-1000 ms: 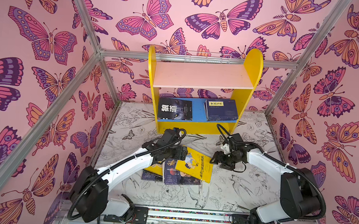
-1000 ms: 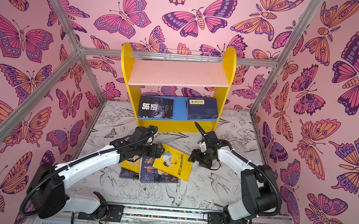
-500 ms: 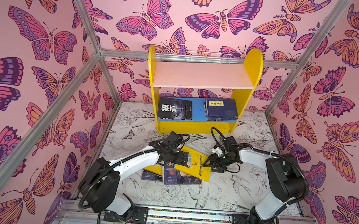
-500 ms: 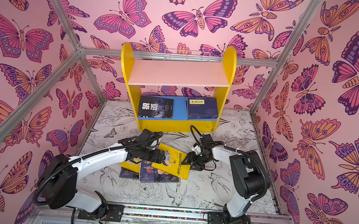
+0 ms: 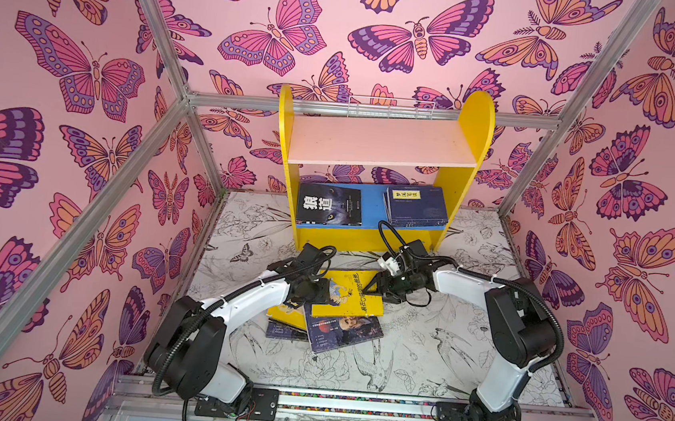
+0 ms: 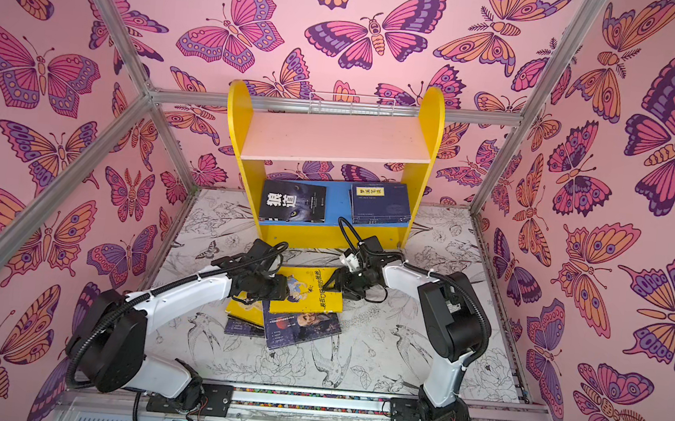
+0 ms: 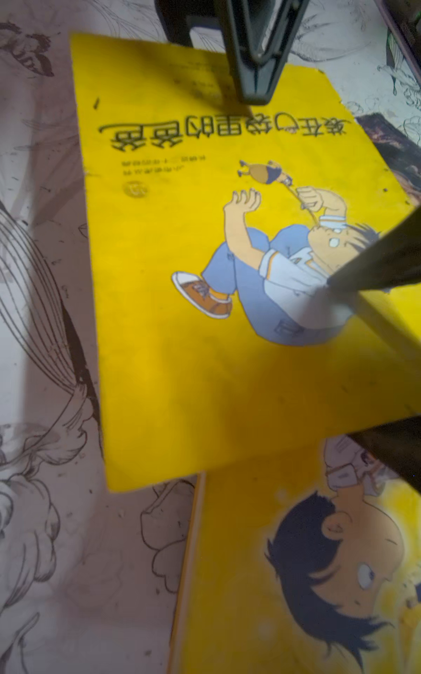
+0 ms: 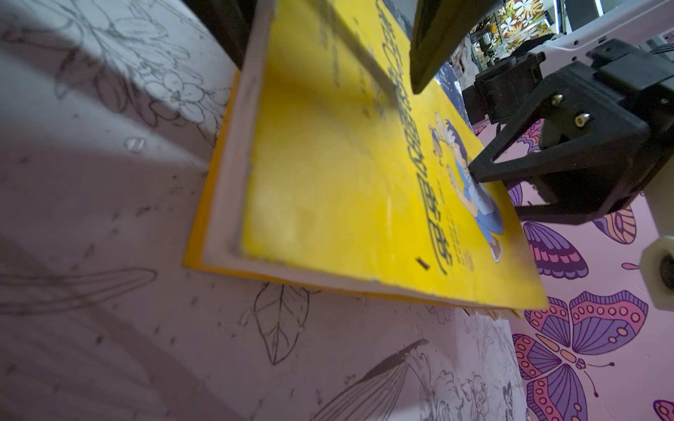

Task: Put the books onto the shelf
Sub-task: 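Lift the yellow book edge with the left gripper while the right gripper grasps it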

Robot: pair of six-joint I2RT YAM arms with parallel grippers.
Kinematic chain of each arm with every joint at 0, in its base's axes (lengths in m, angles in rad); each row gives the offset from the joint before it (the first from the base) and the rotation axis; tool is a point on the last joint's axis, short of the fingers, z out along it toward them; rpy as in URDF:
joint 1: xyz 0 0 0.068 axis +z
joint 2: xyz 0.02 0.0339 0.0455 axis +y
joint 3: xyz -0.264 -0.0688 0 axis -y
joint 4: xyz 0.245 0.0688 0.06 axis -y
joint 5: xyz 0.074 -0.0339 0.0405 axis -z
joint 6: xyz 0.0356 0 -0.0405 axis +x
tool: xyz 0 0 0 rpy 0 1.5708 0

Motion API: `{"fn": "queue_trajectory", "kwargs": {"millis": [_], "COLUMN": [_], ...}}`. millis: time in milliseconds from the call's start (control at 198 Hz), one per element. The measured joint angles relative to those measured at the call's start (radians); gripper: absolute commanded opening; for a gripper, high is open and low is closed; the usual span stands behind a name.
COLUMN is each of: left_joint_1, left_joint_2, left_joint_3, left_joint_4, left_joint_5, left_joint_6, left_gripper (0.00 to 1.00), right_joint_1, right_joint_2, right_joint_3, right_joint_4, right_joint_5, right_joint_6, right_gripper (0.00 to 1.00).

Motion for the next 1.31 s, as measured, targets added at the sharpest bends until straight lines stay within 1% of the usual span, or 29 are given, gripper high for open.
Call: {"fn": "queue_trajectory", "kwargs": {"millis": [45, 106, 353, 565, 767, 969, 1106, 1217, 1313], "left_joint_1": [0.003, 0.005, 0.026, 0.069, 0.078, 0.077, 0.076, 0.077, 0.077], "left_joint_2": [-0.013, -0.032, -0.113, -0.236, -0.227, -0.219, -0.211, -0.182, -0.173], "left_joint_3": [-0.005, -0.011, -0.083, -0.187, -0.212, -0.227, -0.227, -0.227, -0.227], "left_joint_4": [-0.002, 0.0, 0.059, 0.139, 0.166, 0.186, 0.188, 0.215, 0.232], "left_joint_5": [0.0, 0.008, 0.024, 0.061, 0.064, 0.043, 0.027, 0.005, -0.008], "left_joint_6": [0.003, -0.002, -0.044, -0.093, -0.11, -0.137, -0.144, -0.16, -0.168], "left_gripper": [0.11, 0.0, 0.0, 0.0, 0.0, 0.0, 0.0, 0.0, 0.0], "right_joint_1": [0.0, 0.0, 0.0, -0.018, -0.025, -0.025, -0.025, -0.024, -0.023], "right_joint_2": [0.008, 0.015, 0.016, 0.004, 0.027, 0.044, 0.04, 0.035, 0.016], "right_joint_3": [0.004, 0.005, 0.003, -0.038, -0.04, -0.04, -0.042, -0.046, -0.058], "right_joint_4": [0.011, 0.037, 0.113, 0.211, 0.217, 0.175, 0.15, 0.117, 0.104], "right_joint_5": [0.005, 0.02, 0.043, -0.001, -0.05, -0.084, -0.084, -0.111, -0.124], "right_joint_6": [0.007, 0.018, 0.047, 0.081, 0.078, 0.029, 0.0, -0.011, -0.019], "right_gripper": [0.59, 0.59, 0.63, 0.62, 0.59, 0.58, 0.54, 0.46, 0.42]}}
